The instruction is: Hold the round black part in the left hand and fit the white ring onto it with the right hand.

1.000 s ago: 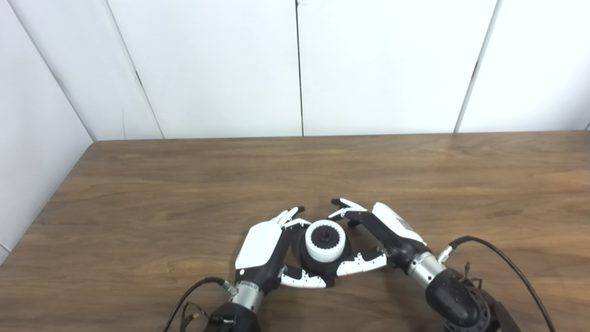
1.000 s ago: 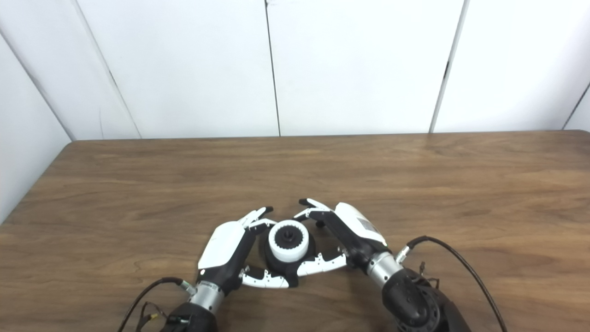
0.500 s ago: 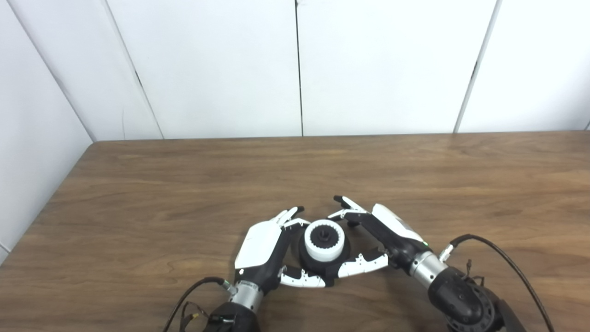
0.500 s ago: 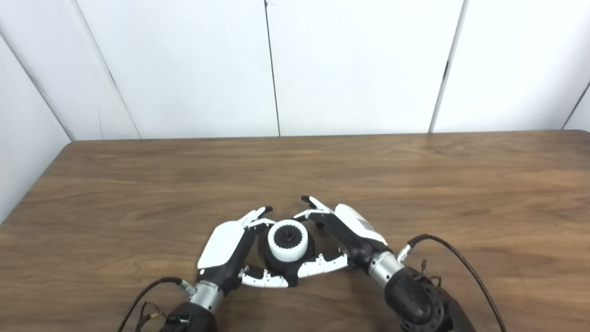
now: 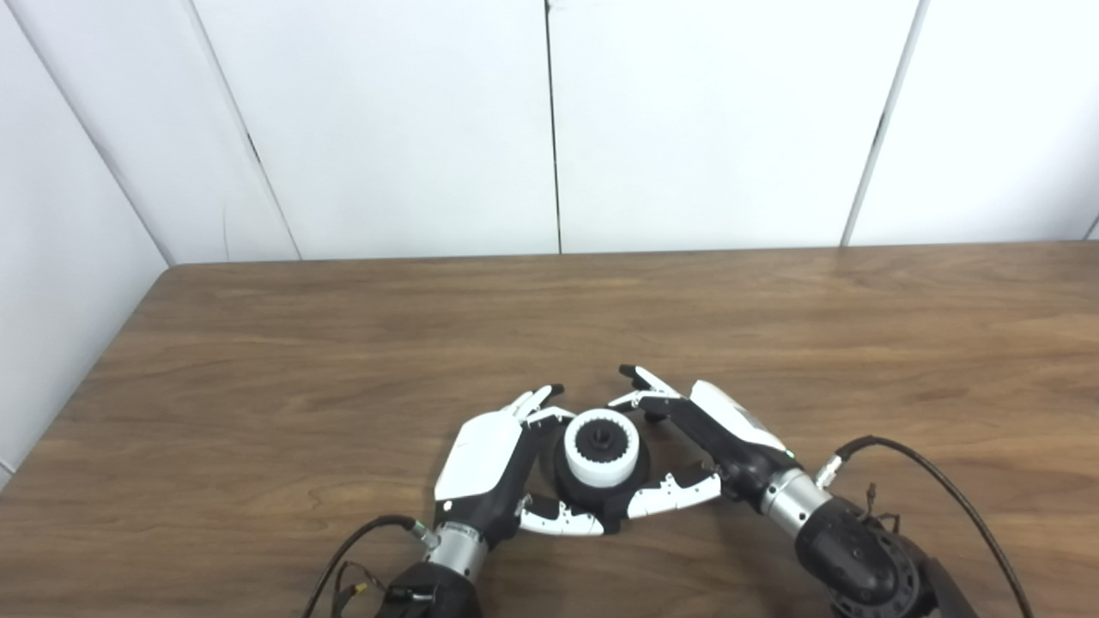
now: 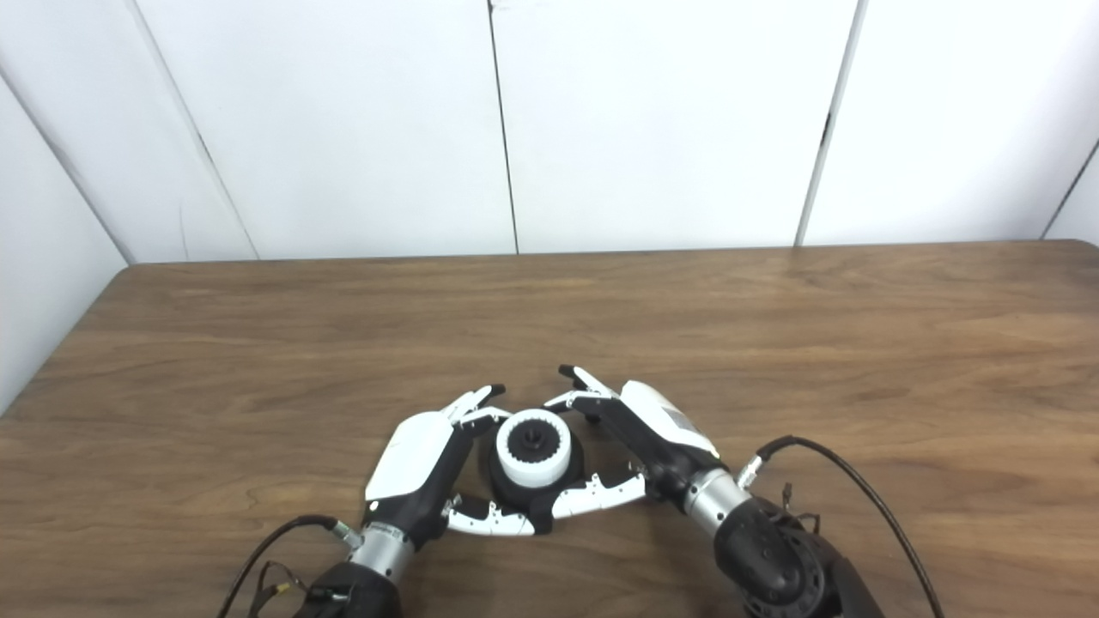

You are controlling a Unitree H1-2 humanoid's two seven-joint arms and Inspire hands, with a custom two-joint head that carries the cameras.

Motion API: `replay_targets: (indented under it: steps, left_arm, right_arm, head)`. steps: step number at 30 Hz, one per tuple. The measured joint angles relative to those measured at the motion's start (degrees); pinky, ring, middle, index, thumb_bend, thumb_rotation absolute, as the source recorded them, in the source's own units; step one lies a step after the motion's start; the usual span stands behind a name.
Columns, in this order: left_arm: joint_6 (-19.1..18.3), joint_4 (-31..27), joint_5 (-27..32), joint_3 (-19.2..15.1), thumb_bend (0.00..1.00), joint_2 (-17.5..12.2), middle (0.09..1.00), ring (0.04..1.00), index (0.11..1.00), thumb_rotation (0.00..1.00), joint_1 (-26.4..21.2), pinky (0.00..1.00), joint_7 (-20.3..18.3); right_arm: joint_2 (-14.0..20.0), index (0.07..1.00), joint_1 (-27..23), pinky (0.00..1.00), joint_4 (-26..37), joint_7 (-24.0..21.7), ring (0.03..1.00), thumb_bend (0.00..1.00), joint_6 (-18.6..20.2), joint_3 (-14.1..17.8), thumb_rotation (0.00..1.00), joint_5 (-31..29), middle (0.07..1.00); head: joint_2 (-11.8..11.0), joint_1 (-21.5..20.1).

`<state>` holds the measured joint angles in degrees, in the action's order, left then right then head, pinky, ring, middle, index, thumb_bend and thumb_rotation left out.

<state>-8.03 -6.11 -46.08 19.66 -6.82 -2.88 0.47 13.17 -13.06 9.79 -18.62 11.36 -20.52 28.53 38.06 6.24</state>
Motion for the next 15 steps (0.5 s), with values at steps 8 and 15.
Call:
replay_targets:
  steps: [8, 15]
  left_arm:
    - [0.2, 0.0, 0.0, 0.0, 0.90, 0.0, 0.935, 0.934, 0.653, 0.36, 0.0, 0.88, 0.0]
    - [0.2, 0.0, 0.1, 0.0, 0.91, 0.0, 0.939, 0.939, 0.652, 0.37, -0.1, 0.89, -0.2]
  right_arm:
    - [0.0, 0.986, 0.4, 0.83, 0.0, 0.8, 0.952, 1.00, -0.6, 0.5, 0.50, -0.1, 0.979]
    - [0.0, 0.982, 1.1, 0.82, 0.0, 1.2, 0.946, 1.00, -1.0, 2.1, 0.50, -0.5, 0.978]
  head:
    - [0.3, -0.6]
    - [0.6, -0.8]
